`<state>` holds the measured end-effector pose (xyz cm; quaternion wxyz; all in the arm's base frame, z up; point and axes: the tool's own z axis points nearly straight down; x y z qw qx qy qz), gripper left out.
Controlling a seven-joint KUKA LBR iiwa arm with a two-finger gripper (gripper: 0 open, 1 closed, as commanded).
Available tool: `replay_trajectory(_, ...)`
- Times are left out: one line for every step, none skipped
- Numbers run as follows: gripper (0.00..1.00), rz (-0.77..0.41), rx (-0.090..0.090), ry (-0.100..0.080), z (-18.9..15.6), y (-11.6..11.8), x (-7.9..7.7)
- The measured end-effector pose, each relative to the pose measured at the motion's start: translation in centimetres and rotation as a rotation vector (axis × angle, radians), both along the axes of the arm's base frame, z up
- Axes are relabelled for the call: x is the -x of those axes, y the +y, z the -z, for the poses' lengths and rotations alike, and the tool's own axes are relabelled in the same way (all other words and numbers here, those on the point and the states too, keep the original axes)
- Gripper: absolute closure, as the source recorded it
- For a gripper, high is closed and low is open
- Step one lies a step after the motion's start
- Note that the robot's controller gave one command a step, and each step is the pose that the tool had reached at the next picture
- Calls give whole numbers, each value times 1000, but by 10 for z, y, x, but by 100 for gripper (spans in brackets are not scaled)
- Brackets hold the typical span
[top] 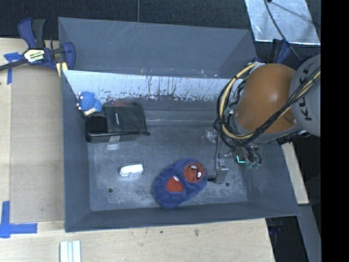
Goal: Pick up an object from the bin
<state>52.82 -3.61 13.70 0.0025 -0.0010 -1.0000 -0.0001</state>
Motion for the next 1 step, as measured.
replay_trajectory(0, -21, 2, -2, 69, 27, 20)
